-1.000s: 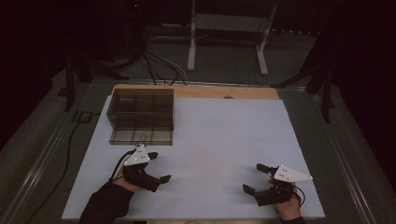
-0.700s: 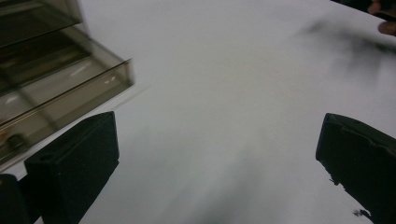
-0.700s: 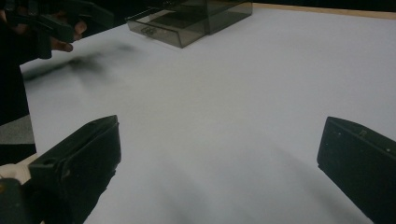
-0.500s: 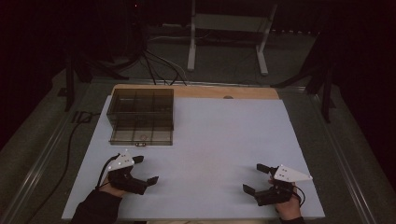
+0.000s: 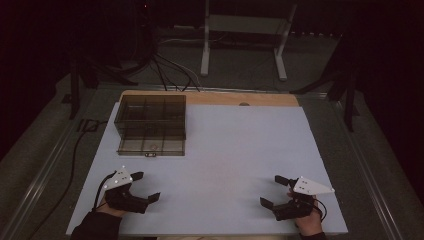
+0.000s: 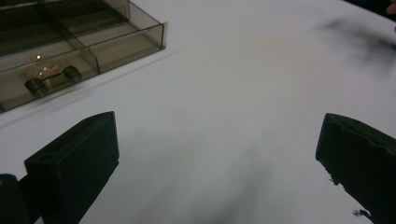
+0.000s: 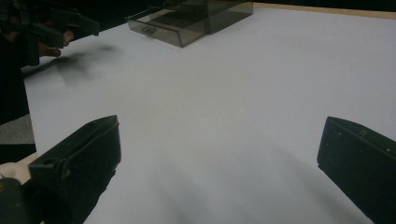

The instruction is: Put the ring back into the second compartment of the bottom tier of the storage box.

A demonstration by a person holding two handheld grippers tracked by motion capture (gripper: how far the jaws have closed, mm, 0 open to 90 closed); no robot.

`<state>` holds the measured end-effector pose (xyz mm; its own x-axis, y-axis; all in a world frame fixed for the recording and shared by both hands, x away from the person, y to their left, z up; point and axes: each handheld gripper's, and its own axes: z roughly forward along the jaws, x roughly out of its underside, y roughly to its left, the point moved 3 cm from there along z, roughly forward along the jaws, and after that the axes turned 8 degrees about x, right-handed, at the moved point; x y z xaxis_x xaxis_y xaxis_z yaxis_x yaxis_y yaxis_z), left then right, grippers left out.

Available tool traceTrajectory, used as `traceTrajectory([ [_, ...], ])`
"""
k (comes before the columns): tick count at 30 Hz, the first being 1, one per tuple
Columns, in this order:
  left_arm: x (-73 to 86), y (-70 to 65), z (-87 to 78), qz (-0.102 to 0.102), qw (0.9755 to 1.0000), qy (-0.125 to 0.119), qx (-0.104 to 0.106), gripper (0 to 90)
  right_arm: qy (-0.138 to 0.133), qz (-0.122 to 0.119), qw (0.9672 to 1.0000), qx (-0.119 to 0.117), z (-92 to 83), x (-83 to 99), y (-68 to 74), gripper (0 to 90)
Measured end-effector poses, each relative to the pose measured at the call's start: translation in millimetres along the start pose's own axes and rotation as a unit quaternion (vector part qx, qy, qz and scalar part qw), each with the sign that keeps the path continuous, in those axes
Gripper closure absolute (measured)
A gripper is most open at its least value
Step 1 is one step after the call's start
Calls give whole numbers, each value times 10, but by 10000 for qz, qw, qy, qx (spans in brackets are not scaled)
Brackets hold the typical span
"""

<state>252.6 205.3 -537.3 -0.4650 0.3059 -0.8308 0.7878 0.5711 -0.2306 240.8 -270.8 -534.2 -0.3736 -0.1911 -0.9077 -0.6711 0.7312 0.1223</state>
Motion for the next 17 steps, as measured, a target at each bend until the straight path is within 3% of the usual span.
traceTrajectory([
  [3,21,-5,21,50,9999,111,-17,7,5,2,10000,6,-1,2,0,0],
  [8,12,17,11,53,10000,17,-78,7,6,26,10000,16,-2,5,-8,0],
  [17,21,22,41,19,9999,106,-42,7,9,20,10000,15,-5,6,-9,0],
])
